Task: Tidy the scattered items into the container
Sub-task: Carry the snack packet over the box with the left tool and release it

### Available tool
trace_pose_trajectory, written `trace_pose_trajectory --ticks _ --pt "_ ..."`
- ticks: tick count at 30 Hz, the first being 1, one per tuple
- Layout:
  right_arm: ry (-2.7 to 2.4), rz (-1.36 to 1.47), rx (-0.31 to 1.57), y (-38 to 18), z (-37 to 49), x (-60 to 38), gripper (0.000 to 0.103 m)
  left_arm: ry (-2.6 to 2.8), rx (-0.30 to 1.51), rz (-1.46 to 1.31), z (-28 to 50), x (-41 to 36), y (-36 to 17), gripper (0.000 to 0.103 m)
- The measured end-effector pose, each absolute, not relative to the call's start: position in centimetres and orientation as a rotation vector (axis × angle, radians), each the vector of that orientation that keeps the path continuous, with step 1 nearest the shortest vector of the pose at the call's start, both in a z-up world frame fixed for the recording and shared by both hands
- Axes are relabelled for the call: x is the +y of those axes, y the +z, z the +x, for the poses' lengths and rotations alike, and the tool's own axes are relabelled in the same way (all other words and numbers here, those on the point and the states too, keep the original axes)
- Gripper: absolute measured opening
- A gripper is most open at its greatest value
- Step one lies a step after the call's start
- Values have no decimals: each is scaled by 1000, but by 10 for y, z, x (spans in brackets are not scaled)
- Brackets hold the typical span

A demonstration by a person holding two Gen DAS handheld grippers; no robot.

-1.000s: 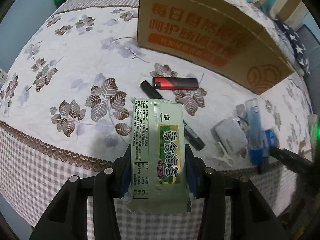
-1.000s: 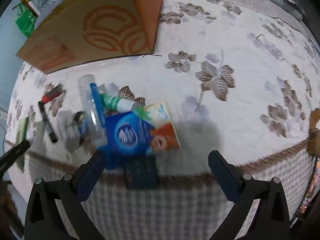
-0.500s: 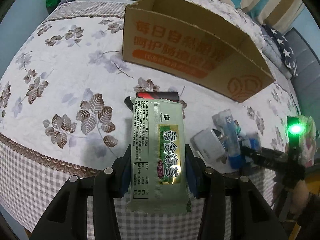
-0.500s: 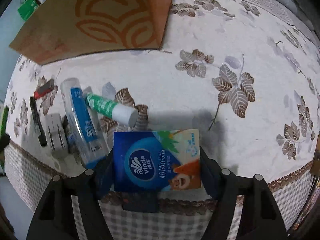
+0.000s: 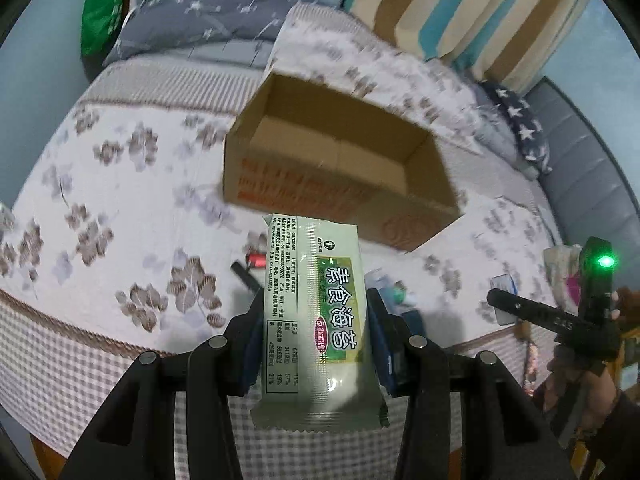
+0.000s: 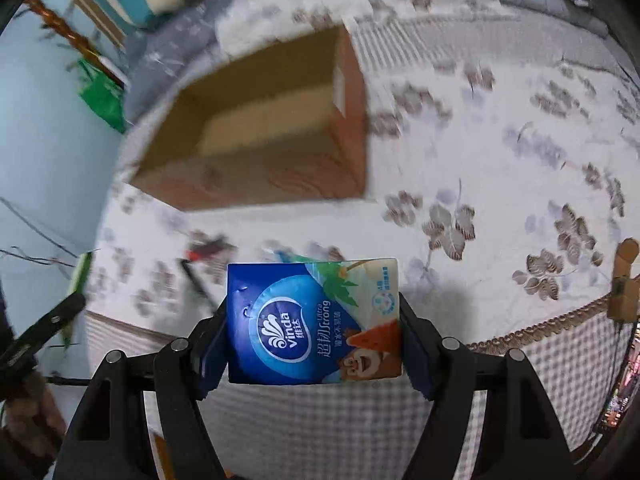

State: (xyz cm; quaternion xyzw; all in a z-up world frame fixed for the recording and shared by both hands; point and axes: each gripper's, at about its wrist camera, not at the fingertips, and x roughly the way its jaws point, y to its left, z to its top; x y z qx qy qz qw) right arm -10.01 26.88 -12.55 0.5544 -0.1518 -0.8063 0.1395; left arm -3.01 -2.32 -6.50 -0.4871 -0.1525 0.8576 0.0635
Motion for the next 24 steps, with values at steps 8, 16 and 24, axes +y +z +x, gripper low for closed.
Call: trace_pose_trajectory --ticks 8,16,24 --pt "-2308 1491 -528 -62 -84 269 103 2593 -349 -1428 -35 -15 -20 45" --pt "-2343 1432 -565 -43 -88 276 103 2617 -226 -1354 -114 -3 -2 45" --pt "-2371 1499 -652 -49 -64 298 103 2607 -126 -1364 -266 15 -26 45"
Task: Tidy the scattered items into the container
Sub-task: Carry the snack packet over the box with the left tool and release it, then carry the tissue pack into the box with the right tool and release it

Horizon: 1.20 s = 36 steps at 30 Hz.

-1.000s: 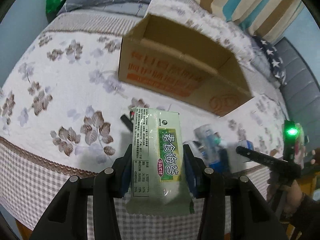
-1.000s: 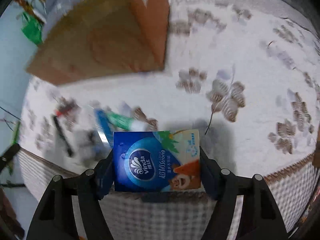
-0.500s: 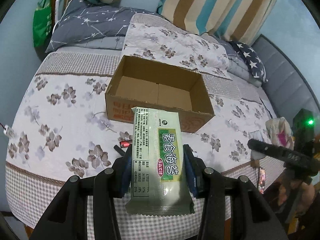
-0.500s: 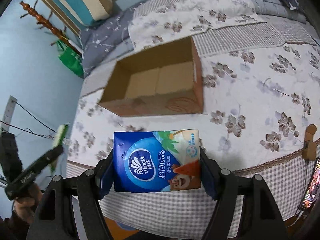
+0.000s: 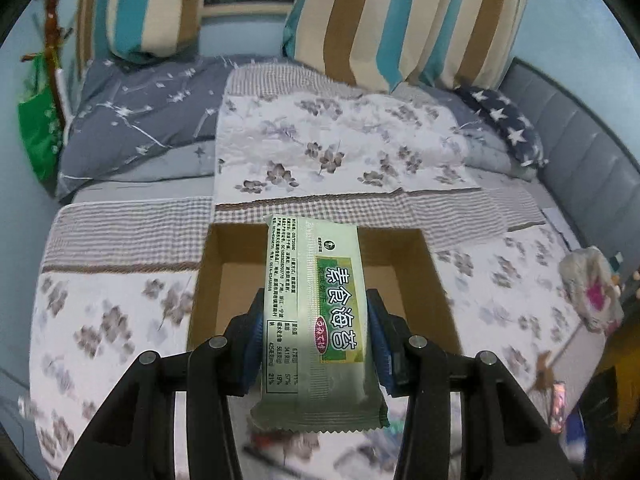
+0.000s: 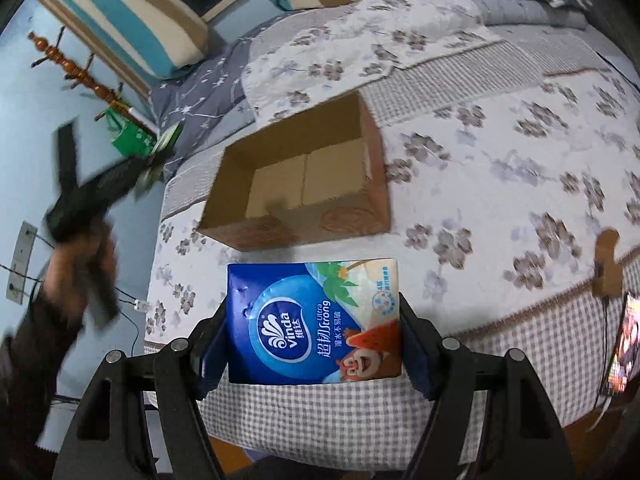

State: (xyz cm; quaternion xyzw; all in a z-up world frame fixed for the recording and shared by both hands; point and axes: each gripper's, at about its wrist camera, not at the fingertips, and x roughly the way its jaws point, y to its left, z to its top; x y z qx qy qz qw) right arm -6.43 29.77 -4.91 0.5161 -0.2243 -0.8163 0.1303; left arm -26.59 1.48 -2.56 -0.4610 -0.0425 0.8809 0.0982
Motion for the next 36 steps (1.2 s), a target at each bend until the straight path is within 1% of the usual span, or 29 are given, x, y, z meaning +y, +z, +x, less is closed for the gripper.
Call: trace_pose_trajectory --ticks 6,9,14,15,16,18,22,25,28,30,33,36 --pt "-2394 1582 -717 -65 -49 305 103 2444 -158 -1722 -356 18 -130 45" --pt "-2409 1614 -734 -72 -46 305 103 2386 -164 -1862 -376 19 -179 45" --pt "-2397 1673 -770 -88 -46 301 103 2277 -118 -2031 -384 21 -229 46" --pt "-2392 1679 -770 -90 -47 300 103 2257 -101 -2073 -383 20 -235 48" --pt "-2386 1684 -765 -91 -48 298 103 2251 -89 -2095 -381 18 -237 55" --pt "-2375 1680 -754 -90 -53 293 103 2254 -98 -2093 -372 12 -233 60" --pt "-2363 1625 -714 -76 -67 282 103 2325 -246 -1951 -334 -9 -192 60" --pt "-2360 1562 -679 -61 -81 272 103 2406 -306 -1771 -275 -25 -144 60" --pt "-2356 1487 -640 -42 -97 260 103 2450 -318 -1642 -214 -35 -104 60" --pt "-2354 1433 -608 -29 -109 252 103 2491 -282 -1579 -171 -40 -79 60" --pt "-2348 1372 -562 -14 -131 239 103 2528 -250 -1562 -118 -44 -60 60" --pt "-2329 1325 -521 -7 -160 225 103 2545 -254 -1580 -87 -50 -50 60"
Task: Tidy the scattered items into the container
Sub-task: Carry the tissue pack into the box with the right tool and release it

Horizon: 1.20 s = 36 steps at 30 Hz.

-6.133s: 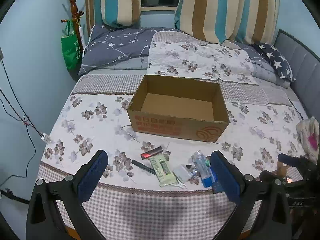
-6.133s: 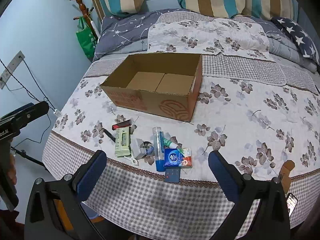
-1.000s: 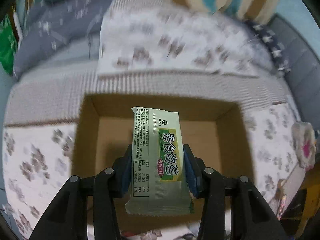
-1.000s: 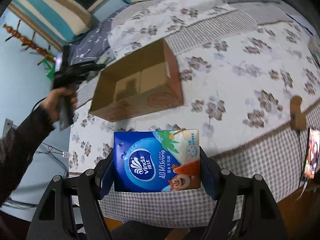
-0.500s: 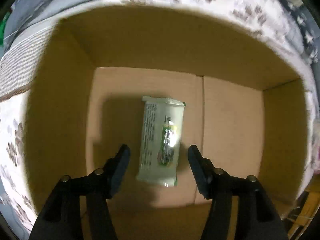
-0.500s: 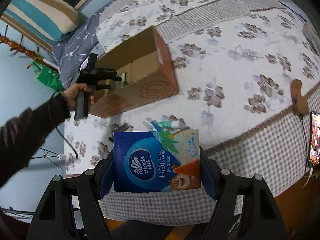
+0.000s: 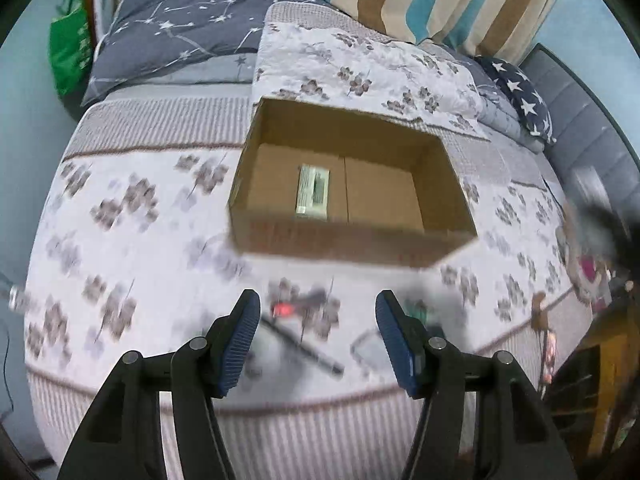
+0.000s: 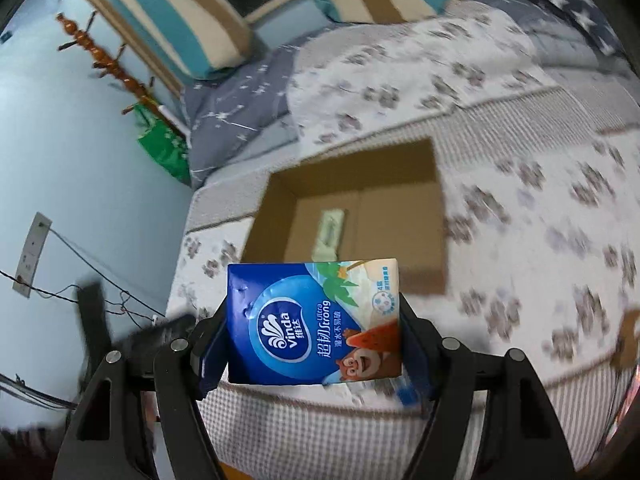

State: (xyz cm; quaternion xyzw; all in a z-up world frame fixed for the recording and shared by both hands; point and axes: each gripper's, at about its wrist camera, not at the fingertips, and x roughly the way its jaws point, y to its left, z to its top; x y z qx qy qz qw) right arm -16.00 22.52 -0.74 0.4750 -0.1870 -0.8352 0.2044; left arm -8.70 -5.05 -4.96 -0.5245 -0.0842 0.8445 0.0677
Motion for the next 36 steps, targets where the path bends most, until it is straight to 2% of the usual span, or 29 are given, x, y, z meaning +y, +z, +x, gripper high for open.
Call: trace_pose_trajectory --ticks 7,13,19,23,26,32,36 --pt "-2314 1338 -438 -35 -267 190 103 2650 -380 -1560 -48 -57 -31 60" --pt "-2279 1495 -384 -104 -343 160 103 2708 -437 -1618 -29 -52 -33 60" --pt "-2219 1662 -303 -176 -371 134 103 2712 -458 -1742 -5 -52 -43 60" --pt "-2205 1779 -261 -203 -370 129 103 2704 -456 -1769 1 -54 -45 60" --pt "-2239 1755 -258 -193 -358 136 103 2692 -456 -1758 -1 -55 -45 60" --pt "-2305 1584 -252 -130 -315 167 103 2680 -455 -1683 -6 -52 -39 60" --pt "-2327 1483 -374 -80 -257 209 103 2677 -424 -1649 -5 -48 -35 60"
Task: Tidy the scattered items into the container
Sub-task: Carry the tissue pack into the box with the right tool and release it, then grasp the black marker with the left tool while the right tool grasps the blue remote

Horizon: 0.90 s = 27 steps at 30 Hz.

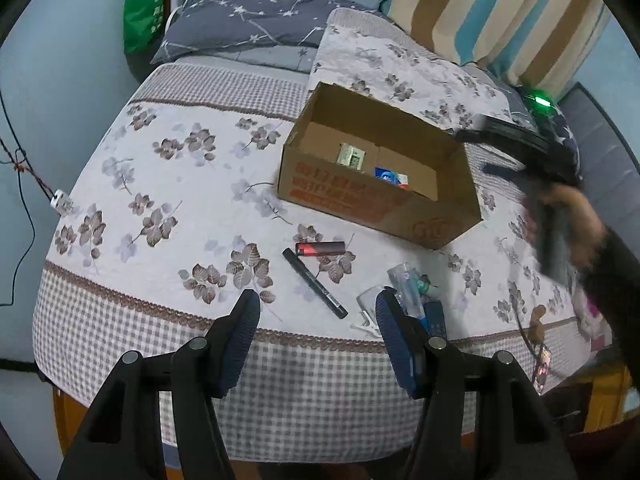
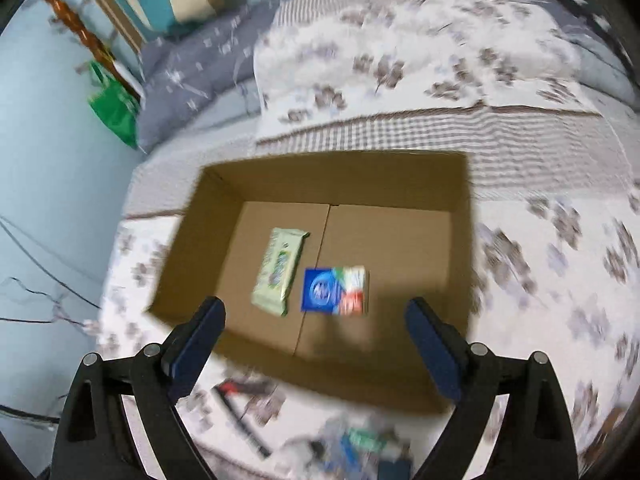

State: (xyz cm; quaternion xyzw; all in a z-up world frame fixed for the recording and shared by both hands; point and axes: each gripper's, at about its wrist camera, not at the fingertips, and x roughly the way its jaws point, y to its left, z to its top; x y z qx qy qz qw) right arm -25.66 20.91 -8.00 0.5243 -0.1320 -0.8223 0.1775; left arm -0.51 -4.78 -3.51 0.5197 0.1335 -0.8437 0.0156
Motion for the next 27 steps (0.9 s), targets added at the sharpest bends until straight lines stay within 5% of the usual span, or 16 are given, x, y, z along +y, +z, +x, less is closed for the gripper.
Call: trace_pose_trajectory --ticks 12,22,27 --pt "-2366 1756 -509 -104 -66 304 103 -2500 513 1840 -37 -39 -125 60" --pt "-2387 1840 -532 -108 -5 319 103 -2347 608 1807 -80 -26 -213 58" --pt "-2330 1899 -501 -121 1 322 103 -2235 655 1806 -105 -19 -250 43"
